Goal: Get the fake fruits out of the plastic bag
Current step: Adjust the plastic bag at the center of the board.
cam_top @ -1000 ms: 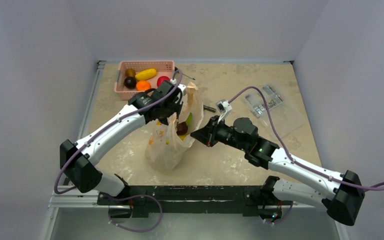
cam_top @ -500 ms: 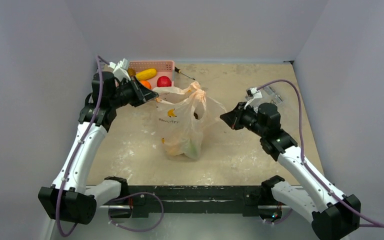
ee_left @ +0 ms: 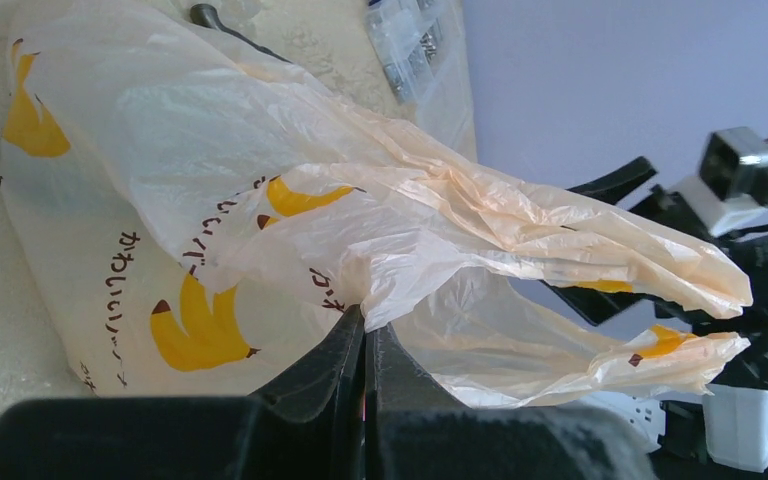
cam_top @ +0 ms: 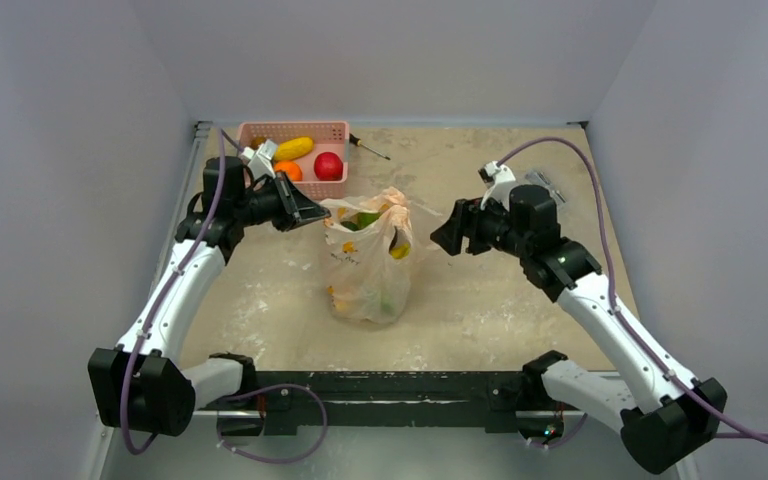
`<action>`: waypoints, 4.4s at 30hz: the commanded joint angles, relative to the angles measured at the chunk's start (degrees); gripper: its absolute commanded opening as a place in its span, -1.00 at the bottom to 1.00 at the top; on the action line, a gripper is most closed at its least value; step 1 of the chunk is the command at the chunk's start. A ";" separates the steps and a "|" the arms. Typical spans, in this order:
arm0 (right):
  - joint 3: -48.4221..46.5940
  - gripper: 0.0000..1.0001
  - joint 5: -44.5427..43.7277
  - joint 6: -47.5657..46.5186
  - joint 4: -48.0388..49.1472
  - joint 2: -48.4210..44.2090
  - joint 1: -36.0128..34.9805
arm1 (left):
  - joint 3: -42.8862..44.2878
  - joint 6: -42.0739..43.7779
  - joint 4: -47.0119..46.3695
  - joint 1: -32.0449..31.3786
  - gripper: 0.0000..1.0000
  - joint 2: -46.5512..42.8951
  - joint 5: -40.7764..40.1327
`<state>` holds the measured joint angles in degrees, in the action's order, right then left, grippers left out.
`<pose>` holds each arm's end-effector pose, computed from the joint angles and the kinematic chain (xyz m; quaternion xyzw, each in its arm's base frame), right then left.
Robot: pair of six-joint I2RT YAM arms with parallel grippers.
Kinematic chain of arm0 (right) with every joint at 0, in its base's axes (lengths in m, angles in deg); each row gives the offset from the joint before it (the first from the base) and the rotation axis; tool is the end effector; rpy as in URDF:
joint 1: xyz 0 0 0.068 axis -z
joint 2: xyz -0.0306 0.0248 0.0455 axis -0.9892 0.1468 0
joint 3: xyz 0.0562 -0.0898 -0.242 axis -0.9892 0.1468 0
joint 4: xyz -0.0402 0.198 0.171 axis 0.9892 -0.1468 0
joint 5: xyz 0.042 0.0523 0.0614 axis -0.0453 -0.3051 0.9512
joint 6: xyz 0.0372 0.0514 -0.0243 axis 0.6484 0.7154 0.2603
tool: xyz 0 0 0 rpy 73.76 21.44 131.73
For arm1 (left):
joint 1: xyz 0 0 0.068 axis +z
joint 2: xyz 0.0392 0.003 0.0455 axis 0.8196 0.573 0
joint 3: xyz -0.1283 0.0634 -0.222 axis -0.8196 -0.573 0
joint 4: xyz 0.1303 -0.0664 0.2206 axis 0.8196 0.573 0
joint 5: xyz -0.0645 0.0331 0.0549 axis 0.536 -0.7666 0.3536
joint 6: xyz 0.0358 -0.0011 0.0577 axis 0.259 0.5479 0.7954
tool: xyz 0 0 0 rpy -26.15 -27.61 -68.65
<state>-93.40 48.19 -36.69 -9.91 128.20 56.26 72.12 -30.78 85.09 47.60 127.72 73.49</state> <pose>0.2163 0.1187 0.3016 -0.1020 0.8403 0.3122 0.4312 0.2685 -0.0718 0.3094 -0.0916 0.8235 -0.4831 0.2830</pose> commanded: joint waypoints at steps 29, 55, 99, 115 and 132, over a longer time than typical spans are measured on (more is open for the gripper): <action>-15.48 0.62 4.56 -9.51 5.38 4.67 -23.37 | -6.16 -17.11 -0.64 -10.49 0.96 -13.16 -10.04; -21.40 -0.71 -20.65 -18.54 -0.55 8.49 -37.73 | -5.58 -21.39 -3.28 -10.58 0.82 -8.61 -13.52; 8.06 0.22 -33.20 -3.27 22.20 7.75 -64.27 | -20.13 -12.45 -20.82 -4.95 -1.00 -13.24 0.74; -1.95 0.98 -52.21 -5.86 4.08 -10.96 -57.11 | -9.58 8.91 11.17 -4.95 -0.04 -17.91 -7.60; -6.00 0.82 -45.03 -6.71 22.88 9.02 -38.41 | -11.31 44.56 -15.73 -11.44 0.90 -26.36 -26.15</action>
<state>-97.59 1.06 -41.68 2.60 136.79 16.83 64.08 3.43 86.29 36.78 97.89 43.63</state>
